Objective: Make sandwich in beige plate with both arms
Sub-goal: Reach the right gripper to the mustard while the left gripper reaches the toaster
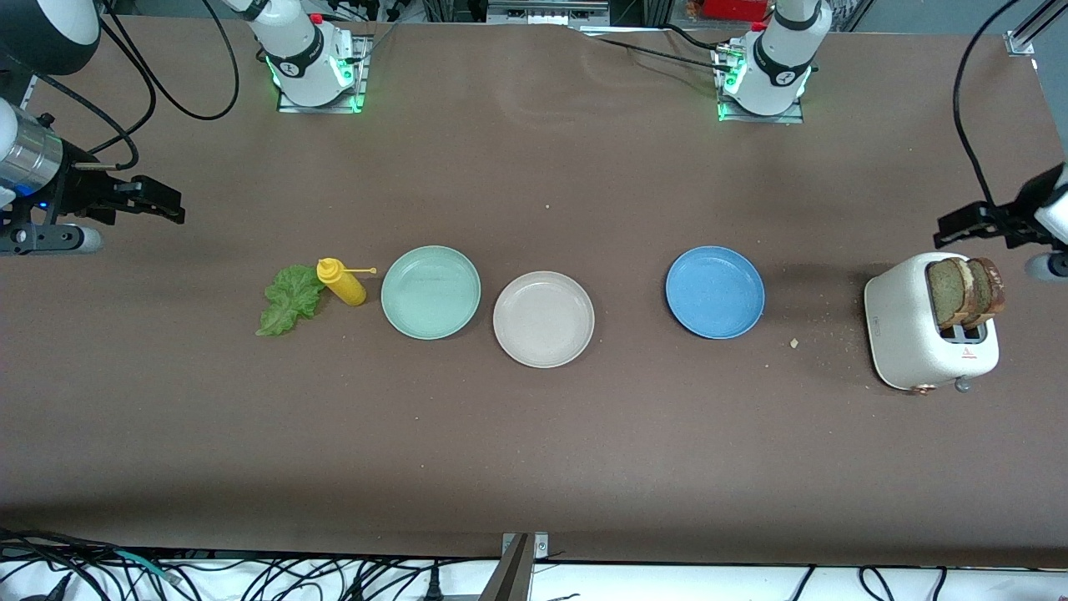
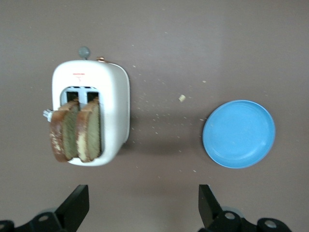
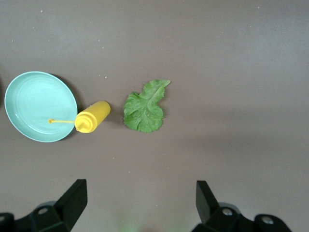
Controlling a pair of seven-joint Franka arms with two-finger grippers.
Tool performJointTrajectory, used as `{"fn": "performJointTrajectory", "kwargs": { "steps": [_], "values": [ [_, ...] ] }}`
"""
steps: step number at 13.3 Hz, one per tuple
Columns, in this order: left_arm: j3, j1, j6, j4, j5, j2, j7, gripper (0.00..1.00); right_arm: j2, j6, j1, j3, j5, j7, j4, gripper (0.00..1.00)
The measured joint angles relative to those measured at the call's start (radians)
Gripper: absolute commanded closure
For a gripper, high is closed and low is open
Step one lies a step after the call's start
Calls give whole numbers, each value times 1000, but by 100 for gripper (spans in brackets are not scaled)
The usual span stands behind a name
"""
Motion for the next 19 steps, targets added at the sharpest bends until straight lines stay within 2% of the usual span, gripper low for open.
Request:
{"fn": "performJointTrajectory", "kwargs": {
  "steps": [5, 9, 12, 15, 17, 19],
  "values": [
    [1, 68, 120, -19, 0, 111, 19, 0, 3, -3, 2, 2, 35, -210, -49, 0],
    [0, 87, 251, -101, 0, 129, 59, 0, 8, 154, 2, -13, 123, -477, -155, 0],
    [1, 115, 308, -149, 0, 134, 83, 0, 12, 262, -1, -88, 233, -754, -269, 0],
    [0, 121, 321, -153, 0, 147, 86, 0, 14, 340, -6, -130, 344, -1013, -375, 0],
    [-1, 121, 324, -155, 0, 157, 87, 0, 25, 397, -7, -153, 463, -1211, -459, 0],
    [-2, 121, 346, -167, 0, 163, 87, 0, 78, 416, -21, -172, 617, -1463, -503, 0]
  ]
}}
